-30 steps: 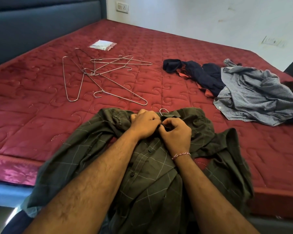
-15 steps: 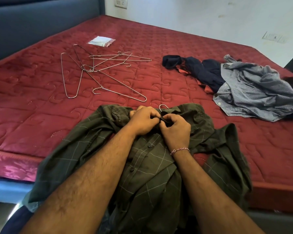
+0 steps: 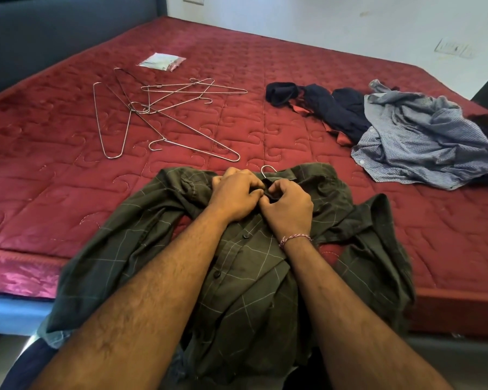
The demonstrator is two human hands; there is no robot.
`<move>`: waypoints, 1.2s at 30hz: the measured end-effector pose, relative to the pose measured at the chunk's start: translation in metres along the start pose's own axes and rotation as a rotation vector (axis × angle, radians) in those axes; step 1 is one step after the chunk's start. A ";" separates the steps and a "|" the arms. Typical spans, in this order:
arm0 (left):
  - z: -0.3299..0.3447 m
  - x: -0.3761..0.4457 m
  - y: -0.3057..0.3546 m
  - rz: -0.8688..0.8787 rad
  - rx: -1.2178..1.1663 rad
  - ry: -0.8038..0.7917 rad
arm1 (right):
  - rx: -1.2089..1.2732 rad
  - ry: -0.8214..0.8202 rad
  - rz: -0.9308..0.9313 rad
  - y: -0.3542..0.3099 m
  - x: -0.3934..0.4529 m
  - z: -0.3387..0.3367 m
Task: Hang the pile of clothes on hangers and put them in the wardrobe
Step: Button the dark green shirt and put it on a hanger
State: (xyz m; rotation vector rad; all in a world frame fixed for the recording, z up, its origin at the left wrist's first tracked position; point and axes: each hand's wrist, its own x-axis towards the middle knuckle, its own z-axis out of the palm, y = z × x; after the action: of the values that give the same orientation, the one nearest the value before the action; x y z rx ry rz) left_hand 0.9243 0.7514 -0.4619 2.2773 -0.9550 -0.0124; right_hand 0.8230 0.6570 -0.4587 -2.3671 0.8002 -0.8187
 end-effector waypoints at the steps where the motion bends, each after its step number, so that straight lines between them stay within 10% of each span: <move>1: 0.000 0.000 0.000 0.001 -0.010 -0.006 | 0.006 0.012 -0.012 0.000 -0.001 0.000; 19: -0.007 0.000 0.001 -0.010 -0.120 -0.108 | 0.014 0.061 -0.083 0.002 -0.004 0.000; 36: -0.007 0.000 -0.007 -0.032 -0.454 -0.039 | 0.649 -0.122 0.181 0.028 0.012 -0.006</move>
State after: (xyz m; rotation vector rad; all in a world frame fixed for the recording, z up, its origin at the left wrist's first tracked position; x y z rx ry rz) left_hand 0.9306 0.7589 -0.4598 1.8773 -0.8356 -0.2622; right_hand 0.8163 0.6276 -0.4673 -1.7241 0.5746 -0.7136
